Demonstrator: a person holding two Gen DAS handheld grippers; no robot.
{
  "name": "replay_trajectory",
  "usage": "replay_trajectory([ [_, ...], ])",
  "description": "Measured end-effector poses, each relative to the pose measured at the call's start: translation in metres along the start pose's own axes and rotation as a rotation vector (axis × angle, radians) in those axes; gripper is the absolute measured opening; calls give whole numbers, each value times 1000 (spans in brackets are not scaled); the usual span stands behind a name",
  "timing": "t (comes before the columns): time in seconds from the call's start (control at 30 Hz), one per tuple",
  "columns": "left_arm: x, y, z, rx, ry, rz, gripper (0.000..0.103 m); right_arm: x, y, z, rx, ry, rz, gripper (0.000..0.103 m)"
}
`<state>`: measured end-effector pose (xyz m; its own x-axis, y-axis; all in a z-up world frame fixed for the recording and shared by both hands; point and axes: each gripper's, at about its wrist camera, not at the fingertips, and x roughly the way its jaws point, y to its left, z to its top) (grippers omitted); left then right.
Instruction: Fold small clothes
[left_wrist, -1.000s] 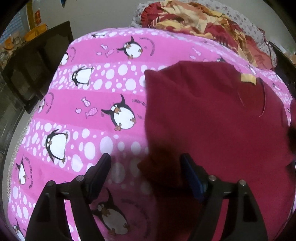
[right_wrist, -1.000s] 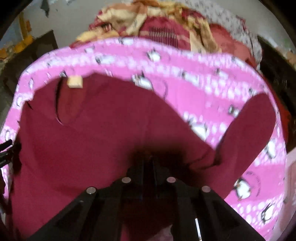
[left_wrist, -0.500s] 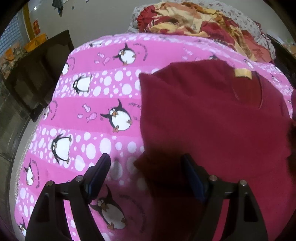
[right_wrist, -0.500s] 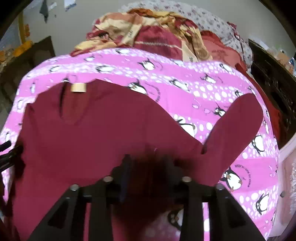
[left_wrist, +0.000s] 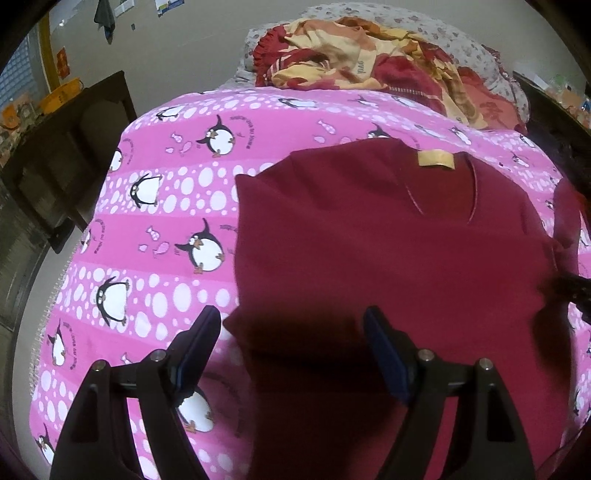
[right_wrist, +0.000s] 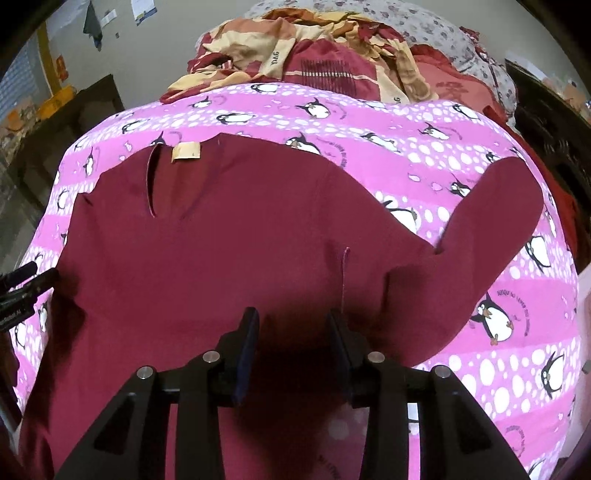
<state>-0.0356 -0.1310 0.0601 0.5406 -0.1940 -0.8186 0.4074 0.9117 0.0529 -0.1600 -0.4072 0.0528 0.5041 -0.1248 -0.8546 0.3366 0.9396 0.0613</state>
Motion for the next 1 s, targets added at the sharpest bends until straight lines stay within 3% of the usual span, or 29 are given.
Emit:
replay_trajectory([
  [0.2,6,-7,-3,1,13,-6,79,20,-12,-5,30,52,-24,42],
  [0.47,37,10,-19,-97,85,-49,80,16,-24,-11,93,48,40,42],
  [0.57,41,12,-24,-122,78,-50,84,5,-33,-12,133,28,91,53],
  [0.67,44,15,-28,-155,72,-64,88,-14,-54,-9,192,-25,120,57],
  [0.8,35,16,-31,-171,43,-66,88,-27,-89,-8,277,-71,65,62],
  [1.0,12,-1,-20,-81,7,-79,88,-21,-144,2,404,-76,18,62],
])
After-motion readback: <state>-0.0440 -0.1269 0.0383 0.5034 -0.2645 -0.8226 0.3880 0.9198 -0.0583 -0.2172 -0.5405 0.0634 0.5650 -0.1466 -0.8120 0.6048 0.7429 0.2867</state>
